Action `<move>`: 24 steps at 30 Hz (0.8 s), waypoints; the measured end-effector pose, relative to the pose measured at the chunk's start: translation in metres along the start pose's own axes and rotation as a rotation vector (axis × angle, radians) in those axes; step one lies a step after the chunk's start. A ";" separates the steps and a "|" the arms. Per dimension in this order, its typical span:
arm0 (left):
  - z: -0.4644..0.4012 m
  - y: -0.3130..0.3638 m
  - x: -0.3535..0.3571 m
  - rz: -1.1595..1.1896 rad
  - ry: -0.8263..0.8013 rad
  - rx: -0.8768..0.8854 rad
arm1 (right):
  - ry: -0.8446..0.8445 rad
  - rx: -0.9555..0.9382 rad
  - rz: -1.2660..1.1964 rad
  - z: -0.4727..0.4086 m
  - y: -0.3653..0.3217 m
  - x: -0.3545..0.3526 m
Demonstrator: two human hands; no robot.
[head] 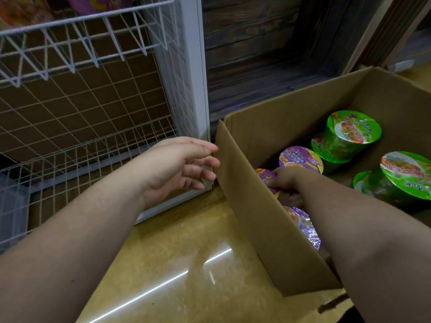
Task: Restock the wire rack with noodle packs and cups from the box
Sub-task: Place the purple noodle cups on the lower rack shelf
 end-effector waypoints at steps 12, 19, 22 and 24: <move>0.010 0.026 0.010 0.038 0.038 0.113 | 0.229 -0.301 -0.491 0.070 -0.013 -0.107; 0.034 0.060 0.014 0.058 0.180 0.329 | 0.366 -0.506 -0.505 0.154 -0.032 -0.170; 0.042 0.072 0.015 0.083 0.194 0.390 | 0.368 -0.627 -0.534 0.190 -0.055 -0.178; 0.046 0.079 0.014 0.086 0.179 0.417 | 0.381 -0.692 -0.557 0.210 -0.071 -0.177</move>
Point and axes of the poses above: each hand's wrist, its own z-axis away from the middle knuckle, its own x-axis out of the palm, y = z × x, the point moved 2 cm from there along -z, towards the middle knuckle, and after that the axes turned 1 degree about y, right-handed, at the moved point
